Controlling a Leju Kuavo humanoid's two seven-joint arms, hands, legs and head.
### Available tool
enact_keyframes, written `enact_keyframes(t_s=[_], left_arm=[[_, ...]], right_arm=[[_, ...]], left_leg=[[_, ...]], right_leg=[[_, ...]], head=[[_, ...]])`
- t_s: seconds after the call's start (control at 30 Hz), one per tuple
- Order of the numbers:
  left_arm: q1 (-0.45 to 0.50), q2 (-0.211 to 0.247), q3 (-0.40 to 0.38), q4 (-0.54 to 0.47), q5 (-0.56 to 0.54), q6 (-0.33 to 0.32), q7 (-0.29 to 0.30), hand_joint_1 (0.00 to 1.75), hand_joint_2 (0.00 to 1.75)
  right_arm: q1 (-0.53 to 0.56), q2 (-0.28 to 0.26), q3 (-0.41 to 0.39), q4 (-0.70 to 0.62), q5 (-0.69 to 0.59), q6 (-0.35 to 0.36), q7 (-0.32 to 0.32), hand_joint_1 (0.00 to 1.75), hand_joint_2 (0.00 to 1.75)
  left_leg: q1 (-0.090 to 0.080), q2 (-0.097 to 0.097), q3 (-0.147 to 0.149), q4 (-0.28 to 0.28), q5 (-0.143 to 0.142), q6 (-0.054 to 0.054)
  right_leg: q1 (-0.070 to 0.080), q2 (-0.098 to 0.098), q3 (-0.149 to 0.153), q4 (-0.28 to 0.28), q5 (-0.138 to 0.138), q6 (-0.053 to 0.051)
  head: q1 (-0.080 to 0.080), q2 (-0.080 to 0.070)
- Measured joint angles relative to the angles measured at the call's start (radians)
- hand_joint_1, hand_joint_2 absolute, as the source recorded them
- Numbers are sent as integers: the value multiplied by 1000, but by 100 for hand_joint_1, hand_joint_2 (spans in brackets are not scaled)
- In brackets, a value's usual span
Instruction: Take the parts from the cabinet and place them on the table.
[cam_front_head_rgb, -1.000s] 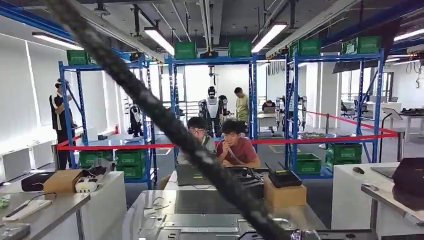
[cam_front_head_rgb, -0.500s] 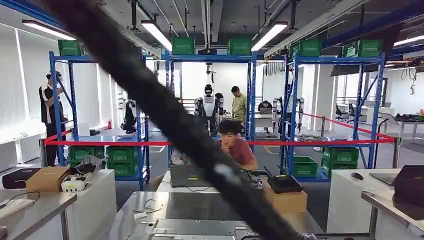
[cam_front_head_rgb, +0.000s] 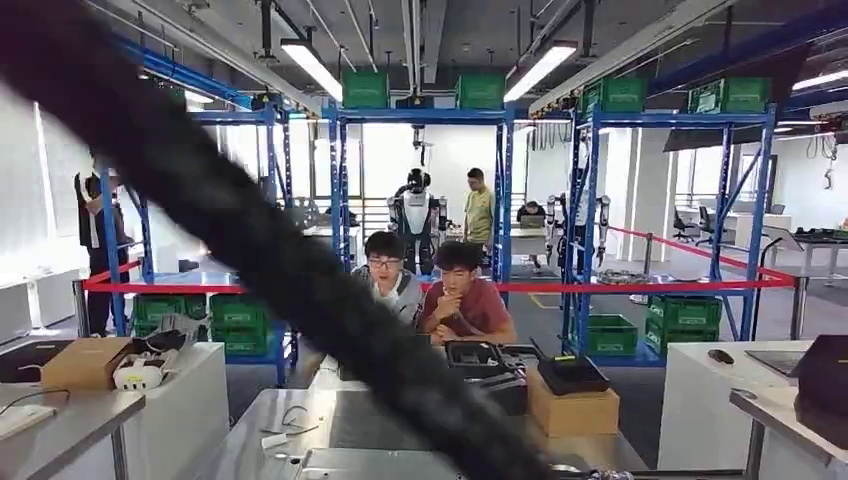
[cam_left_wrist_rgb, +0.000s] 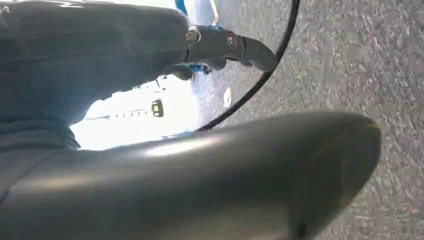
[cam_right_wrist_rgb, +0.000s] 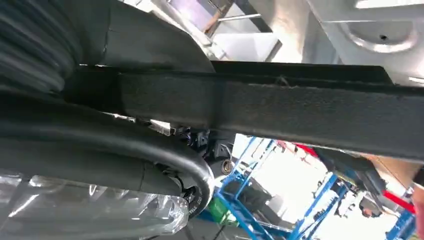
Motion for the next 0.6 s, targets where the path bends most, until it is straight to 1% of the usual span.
enact_keyframes(t_s=[0.03,0.1,0.2,0.43,0.5,0.53,0.57,0.6], left_arm=[[0,0,0,0,0,0,0,0,0],[-1,0,0,0,0,0,0,0,0],[-2,0,0,0,4,3,-3,0,0],[-2,0,1,0,11,10,-2,0,0],[-2,0,2,0,13,10,-3,0,0],[-2,0,2,0,13,8,-4,0,0],[-2,2,2,0,13,6,-6,0,0],[-2,2,2,0,13,2,-7,0,0]], right_arm=[[0,0,0,0,0,0,0,175,175],[0,0,0,0,0,0,0,175,175],[-2,0,0,0,2,0,2,175,175],[-14,-5,-1,0,7,3,5,175,175],[-18,-7,-1,0,9,4,5,175,175],[-20,-7,-1,0,10,5,5,175,175],[-23,-7,-1,0,10,6,5,175,175],[-22,-7,-2,-3,11,6,5,175,175]], left_leg=[[0,2,0,-2,1,-1],[0,3,3,-5,1,-2],[1,3,4,-8,5,-8],[3,3,5,-9,7,-12],[2,2,5,-8,7,-12],[-1,2,3,-6,6,-10],[-8,1,6,-9,6,0],[-2,3,17,-25,14,-4]], right_leg=[[1,1,-1,0,0,0],[1,2,0,0,0,-1],[1,2,0,0,1,-3],[1,2,1,0,4,-6],[1,2,1,0,4,-6],[-1,2,3,-2,5,-4],[-7,1,6,-10,9,3],[-4,1,12,-15,9,1]], head=[[2,-1],[1,-1],[3,-1],[2,-1],[2,-1],[2,-1],[2,-1],[2,-1]])
